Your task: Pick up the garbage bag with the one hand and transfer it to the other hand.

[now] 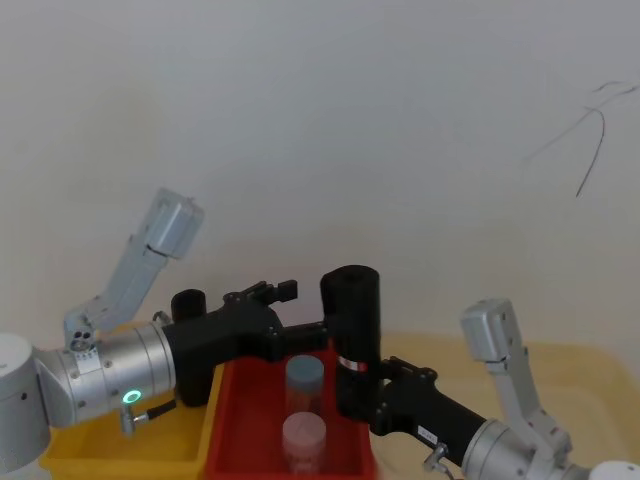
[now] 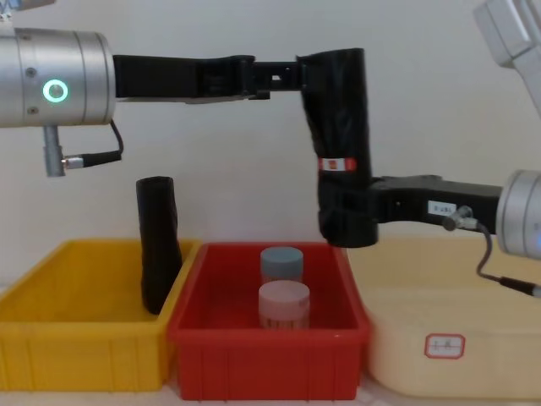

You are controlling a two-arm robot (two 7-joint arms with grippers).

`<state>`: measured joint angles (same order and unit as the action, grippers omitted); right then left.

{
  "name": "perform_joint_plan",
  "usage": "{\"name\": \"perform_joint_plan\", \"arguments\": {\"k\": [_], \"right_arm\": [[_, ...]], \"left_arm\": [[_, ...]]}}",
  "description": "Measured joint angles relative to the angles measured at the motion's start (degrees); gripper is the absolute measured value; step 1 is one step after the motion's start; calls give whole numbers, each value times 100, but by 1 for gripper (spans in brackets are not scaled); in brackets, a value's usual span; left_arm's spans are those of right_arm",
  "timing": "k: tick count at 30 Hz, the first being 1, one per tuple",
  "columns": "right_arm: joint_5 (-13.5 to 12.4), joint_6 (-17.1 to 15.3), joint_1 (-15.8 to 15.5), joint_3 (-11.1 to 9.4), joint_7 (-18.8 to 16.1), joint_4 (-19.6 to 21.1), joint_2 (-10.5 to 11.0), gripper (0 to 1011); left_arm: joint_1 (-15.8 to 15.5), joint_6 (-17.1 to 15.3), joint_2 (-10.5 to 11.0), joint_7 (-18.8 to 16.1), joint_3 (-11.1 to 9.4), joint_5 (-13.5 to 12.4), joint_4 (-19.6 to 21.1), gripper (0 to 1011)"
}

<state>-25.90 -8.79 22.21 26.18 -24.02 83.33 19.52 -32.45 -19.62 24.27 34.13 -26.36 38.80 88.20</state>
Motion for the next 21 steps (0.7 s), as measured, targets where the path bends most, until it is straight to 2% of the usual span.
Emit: {"name": "perform_joint_plan", "arguments": {"k": [11, 21], "right_arm": [[11, -117, -101, -279, 454, -49, 37, 457], [79, -271, -279, -615, 941, -20, 134, 457]], "left_arm": [[50, 28, 93, -125, 162, 120, -15, 1001], [108, 119, 173, -390, 303, 158, -79, 1001]]}}
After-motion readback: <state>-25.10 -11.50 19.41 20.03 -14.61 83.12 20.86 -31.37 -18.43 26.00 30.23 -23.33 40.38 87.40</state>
